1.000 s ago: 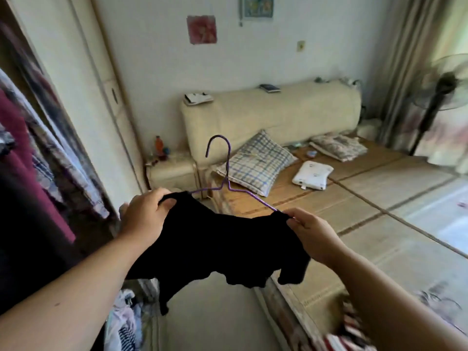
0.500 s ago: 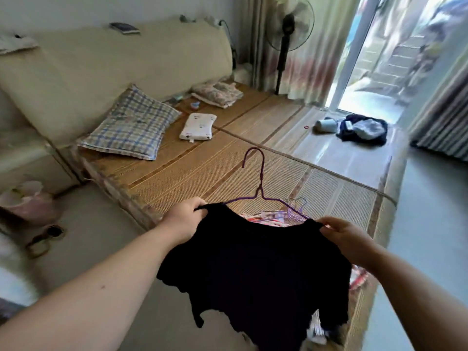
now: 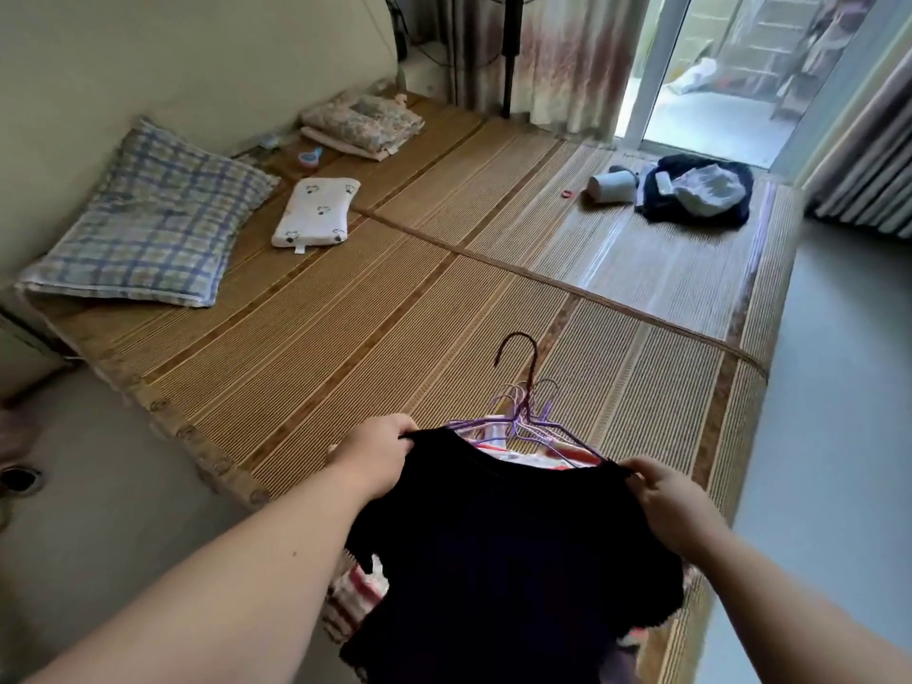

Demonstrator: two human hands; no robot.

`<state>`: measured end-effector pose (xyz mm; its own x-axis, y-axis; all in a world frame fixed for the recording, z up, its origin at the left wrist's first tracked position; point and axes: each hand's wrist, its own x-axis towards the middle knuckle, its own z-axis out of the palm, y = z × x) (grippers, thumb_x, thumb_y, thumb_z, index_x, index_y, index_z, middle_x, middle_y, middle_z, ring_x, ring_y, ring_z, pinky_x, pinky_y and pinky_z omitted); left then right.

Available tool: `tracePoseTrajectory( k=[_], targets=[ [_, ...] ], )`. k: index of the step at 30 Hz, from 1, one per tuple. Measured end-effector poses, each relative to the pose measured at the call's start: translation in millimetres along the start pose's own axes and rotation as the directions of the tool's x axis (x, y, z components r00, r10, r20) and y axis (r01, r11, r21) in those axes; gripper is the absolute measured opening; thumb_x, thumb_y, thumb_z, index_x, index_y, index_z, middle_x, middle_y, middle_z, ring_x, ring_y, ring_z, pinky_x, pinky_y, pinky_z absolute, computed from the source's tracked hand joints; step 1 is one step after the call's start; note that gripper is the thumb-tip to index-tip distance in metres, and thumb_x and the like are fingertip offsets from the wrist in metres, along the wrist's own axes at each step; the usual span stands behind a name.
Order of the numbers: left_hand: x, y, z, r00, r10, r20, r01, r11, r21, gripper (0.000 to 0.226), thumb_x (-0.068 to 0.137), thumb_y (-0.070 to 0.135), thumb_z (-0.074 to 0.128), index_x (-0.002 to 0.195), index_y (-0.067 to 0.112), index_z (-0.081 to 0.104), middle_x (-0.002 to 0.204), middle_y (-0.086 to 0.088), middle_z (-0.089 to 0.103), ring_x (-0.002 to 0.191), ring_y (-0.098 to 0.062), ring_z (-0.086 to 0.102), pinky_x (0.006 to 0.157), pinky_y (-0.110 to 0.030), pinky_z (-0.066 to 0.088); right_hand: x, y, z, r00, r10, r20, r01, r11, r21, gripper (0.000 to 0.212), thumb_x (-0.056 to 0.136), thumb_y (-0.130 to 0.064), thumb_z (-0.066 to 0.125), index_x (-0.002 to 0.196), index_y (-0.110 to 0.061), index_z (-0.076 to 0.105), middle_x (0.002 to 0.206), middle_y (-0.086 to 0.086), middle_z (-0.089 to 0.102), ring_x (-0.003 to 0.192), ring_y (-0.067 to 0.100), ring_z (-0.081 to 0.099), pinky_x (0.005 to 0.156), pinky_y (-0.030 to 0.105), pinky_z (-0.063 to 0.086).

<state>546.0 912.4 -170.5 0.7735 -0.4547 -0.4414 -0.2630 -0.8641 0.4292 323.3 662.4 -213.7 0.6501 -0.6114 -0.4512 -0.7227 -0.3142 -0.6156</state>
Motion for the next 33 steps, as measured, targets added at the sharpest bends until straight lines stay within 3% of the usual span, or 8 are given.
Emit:
tracePoseTrajectory(
  k=[8, 11, 13, 18, 22, 26, 29, 33],
  targets=[
    [70, -16, 58, 0.994, -0.103, 0.026, 0.102, 0.994, 0.039, 0.034, 0.092, 0.024, 0.047, 0.122, 0.036, 0.057, 0.125, 0.002, 0.058, 0.110, -0.022, 0.055, 0.098, -0.040, 0.043, 87, 21, 36, 0.994, 0.077, 0.073, -0.069, 0.992, -0.108, 0.016, 0.094, -0.021, 0.050, 0.103, -0.030, 0.060, 0.071, -0.007, 0.062, 0.052, 0.009, 0.056, 0.039, 0.015, 0.035],
    [68, -21, 66, 0.992, -0.115, 0.045, 0.114, 0.993, 0.024, 0.050, 0.088, 0.030, 0.050, 0.137, 0.037, 0.042, 0.138, -0.004, 0.045, 0.121, -0.023, 0.046, 0.103, -0.037, 0.039, 97, 15, 43, 0.996, 0.078, 0.050, -0.069, 0.984, -0.165, 0.039, 0.090, -0.028, 0.056, 0.128, -0.024, 0.050, 0.107, 0.003, 0.067, 0.091, 0.019, 0.065, 0.075, 0.025, 0.049],
    [56, -26, 63, 0.985, -0.146, 0.094, 0.147, 0.989, -0.002, 0.063, 0.087, 0.035, 0.052, 0.145, 0.038, 0.027, 0.149, -0.004, 0.031, 0.135, -0.023, 0.034, 0.110, -0.039, 0.032, 97, 2, 46, 0.997, 0.040, 0.070, -0.021, 0.967, -0.253, 0.056, 0.088, -0.031, 0.059, 0.139, -0.017, 0.041, 0.132, 0.008, 0.055, 0.119, 0.025, 0.053, 0.097, 0.032, 0.041],
    [9, -38, 24, 0.983, -0.169, 0.064, 0.165, 0.984, 0.065, 0.067, 0.088, 0.041, 0.052, 0.147, 0.036, 0.022, 0.157, 0.000, 0.016, 0.141, -0.024, 0.023, 0.114, -0.046, 0.026, 69, -78, 63, 0.932, -0.181, 0.314, 0.307, 0.855, -0.418, 0.055, 0.088, -0.040, 0.053, 0.139, -0.031, 0.037, 0.137, 0.000, 0.046, 0.124, 0.020, 0.046, 0.102, 0.035, 0.040],
    [-38, -46, -32, 0.991, -0.120, -0.065, 0.125, 0.987, 0.095, 0.062, 0.089, 0.042, 0.051, 0.145, 0.038, 0.025, 0.156, 0.003, 0.017, 0.142, -0.022, 0.020, 0.114, -0.047, 0.022, 29, -177, 89, 0.763, -0.463, 0.450, 0.630, 0.686, -0.363, 0.048, 0.089, -0.037, 0.052, 0.136, -0.034, 0.042, 0.133, -0.003, 0.046, 0.123, 0.019, 0.046, 0.099, 0.034, 0.042],
    [-100, -67, -91, 0.953, -0.102, -0.284, 0.127, 0.989, 0.070, 0.063, 0.086, 0.042, 0.053, 0.143, 0.041, 0.027, 0.155, 0.004, 0.022, 0.138, -0.022, 0.030, 0.110, -0.038, 0.030, -30, -280, 117, 0.498, -0.713, 0.494, 0.867, 0.418, -0.271, 0.044, 0.093, -0.038, 0.048, 0.136, -0.036, 0.042, 0.129, -0.003, 0.048, 0.117, 0.019, 0.051, 0.095, 0.031, 0.044],
    [-156, -97, -135, 0.864, -0.118, -0.488, 0.199, 0.973, 0.117, 0.064, 0.084, 0.046, 0.052, 0.143, 0.041, 0.026, 0.154, 0.005, 0.026, 0.136, -0.023, 0.034, 0.109, -0.037, 0.033, -88, -347, 140, 0.271, -0.833, 0.482, 0.961, 0.202, -0.191, 0.045, 0.093, -0.039, 0.047, 0.137, -0.034, 0.039, 0.127, -0.003, 0.049, 0.115, 0.018, 0.052, 0.095, 0.032, 0.046],
    [-234, -140, -188, 0.710, -0.152, -0.688, 0.311, 0.944, 0.113, 0.066, 0.083, 0.049, 0.052, 0.144, 0.037, 0.029, 0.152, 0.004, 0.030, 0.136, -0.020, 0.033, 0.109, -0.034, 0.031, -167, -418, 171, 0.078, -0.897, 0.434, 0.996, 0.051, -0.074, 0.048, 0.093, -0.041, 0.049, 0.138, -0.037, 0.036, 0.132, -0.003, 0.047, 0.119, 0.019, 0.049, 0.097, 0.033, 0.044]
  ],
)
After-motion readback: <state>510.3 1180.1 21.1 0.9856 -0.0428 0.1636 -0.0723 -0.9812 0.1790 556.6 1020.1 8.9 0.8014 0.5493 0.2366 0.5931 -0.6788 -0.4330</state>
